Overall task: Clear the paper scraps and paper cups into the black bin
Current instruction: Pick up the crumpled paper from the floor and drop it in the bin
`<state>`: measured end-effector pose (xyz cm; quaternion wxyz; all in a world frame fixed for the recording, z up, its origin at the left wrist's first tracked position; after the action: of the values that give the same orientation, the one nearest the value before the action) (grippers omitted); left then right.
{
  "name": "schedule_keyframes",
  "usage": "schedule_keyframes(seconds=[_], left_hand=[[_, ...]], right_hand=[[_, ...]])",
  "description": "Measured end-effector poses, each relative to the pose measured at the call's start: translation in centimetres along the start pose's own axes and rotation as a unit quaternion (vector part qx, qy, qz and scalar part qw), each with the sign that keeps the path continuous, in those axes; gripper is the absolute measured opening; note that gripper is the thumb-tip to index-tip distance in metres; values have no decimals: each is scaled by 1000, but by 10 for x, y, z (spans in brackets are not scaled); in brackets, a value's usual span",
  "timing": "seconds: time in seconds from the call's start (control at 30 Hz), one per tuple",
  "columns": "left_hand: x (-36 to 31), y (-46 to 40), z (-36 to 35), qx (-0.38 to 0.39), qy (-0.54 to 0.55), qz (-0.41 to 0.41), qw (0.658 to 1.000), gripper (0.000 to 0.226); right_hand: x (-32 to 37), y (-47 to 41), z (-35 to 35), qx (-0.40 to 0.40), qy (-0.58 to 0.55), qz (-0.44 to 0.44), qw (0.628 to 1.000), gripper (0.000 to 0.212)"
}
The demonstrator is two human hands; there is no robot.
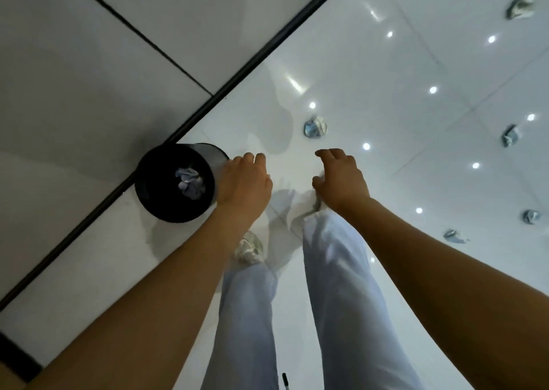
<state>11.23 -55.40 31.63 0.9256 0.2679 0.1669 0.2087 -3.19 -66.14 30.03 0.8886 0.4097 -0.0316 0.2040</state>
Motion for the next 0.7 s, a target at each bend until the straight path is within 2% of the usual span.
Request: schedule_keyframes(seconds=[0.37, 0.7], left_hand=[[-85, -109, -15, 47, -7, -11, 999, 33], [-60, -189, -87, 85, 6, -20, 996, 35]], right_hand=[[-86, -89, 36, 22, -3, -4, 1000, 56], [-116, -194, -20, 23, -16, -7, 1000, 61]])
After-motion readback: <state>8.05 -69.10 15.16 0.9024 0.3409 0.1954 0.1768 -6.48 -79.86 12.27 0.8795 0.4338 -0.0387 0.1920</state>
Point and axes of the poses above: each hand's wrist, its own y-axis away from the middle knuckle, its own z-axis out of the back of the hand, x = y × z, the point moved 1 cm from there along -y, towards the middle knuckle, and after that the axes turned 4 degrees about -z, right-handed, at the moved point
